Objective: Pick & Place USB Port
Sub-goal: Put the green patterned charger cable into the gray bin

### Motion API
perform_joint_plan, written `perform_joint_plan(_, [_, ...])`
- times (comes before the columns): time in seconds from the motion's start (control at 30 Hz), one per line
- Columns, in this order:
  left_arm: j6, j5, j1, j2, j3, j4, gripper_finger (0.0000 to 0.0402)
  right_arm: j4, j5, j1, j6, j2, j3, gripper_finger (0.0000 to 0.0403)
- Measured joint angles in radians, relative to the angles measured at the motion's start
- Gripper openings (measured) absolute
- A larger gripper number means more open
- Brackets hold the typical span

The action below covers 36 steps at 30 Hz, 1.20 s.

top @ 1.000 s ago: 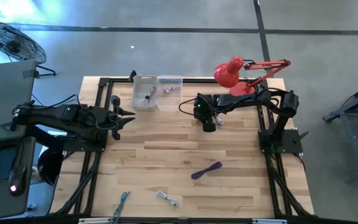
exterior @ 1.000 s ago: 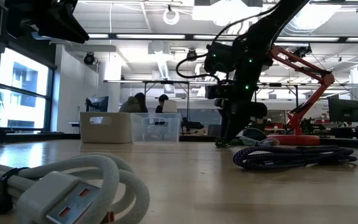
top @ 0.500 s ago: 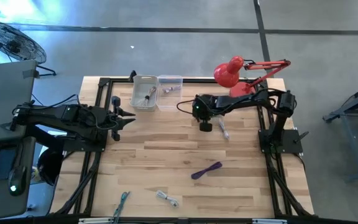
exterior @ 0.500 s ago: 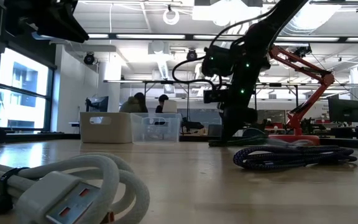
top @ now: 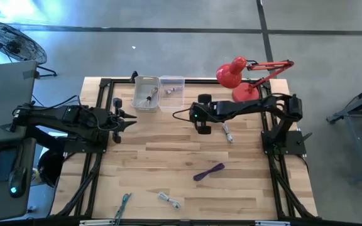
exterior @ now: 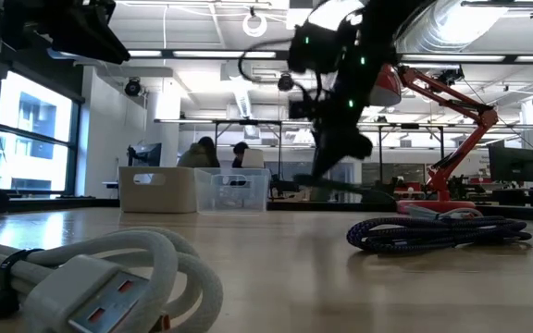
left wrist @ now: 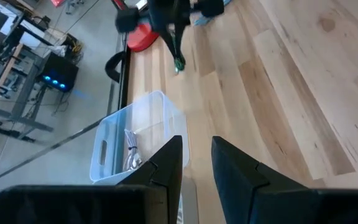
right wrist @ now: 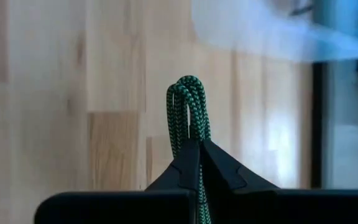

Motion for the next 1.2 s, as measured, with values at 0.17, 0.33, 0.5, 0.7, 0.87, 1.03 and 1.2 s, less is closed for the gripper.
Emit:
perform_joint_plan(0.17, [-0.011, 0.080, 0.000, 0.008, -0.004, 0.015, 0.0083, -0.022, 0.065, 0.079, 0.023, -0.060, 0.051, 0.0000])
perform_joint_plan(0.33, [0.057, 0.146, 0.000, 0.047, -0.045, 0.179, 0.0083, 0.008, 0.072, 0.164, 0.022, -0.104, 0.102, 0.0000])
perform_joint_plan(0.5, [0.088, 0.140, 0.001, 0.108, -0.062, 0.273, 0.0083, 0.049, 0.072, 0.248, -0.012, -0.110, 0.145, 0.0000])
perform_joint_plan(0.7, [0.131, 0.141, 0.001, 0.153, -0.063, 0.288, 0.0083, 0.091, 0.073, 0.319, -0.030, -0.110, 0.164, 0.0000])
perform_joint_plan(0.87, [0.132, 0.140, 0.001, 0.157, -0.063, 0.307, 0.0086, 0.094, 0.074, 0.348, -0.029, -0.110, 0.164, 0.0000])
perform_joint_plan(1.03, [0.132, 0.128, 0.001, 0.157, -0.063, 0.359, 0.0121, 0.110, 0.072, 0.373, -0.029, -0.110, 0.164, 0.0000])
perform_joint_plan(1.2, [0.106, 0.094, 0.001, 0.157, -0.063, 0.391, 0.0180, 0.158, 0.073, 0.398, -0.063, -0.110, 0.164, 0.0000])
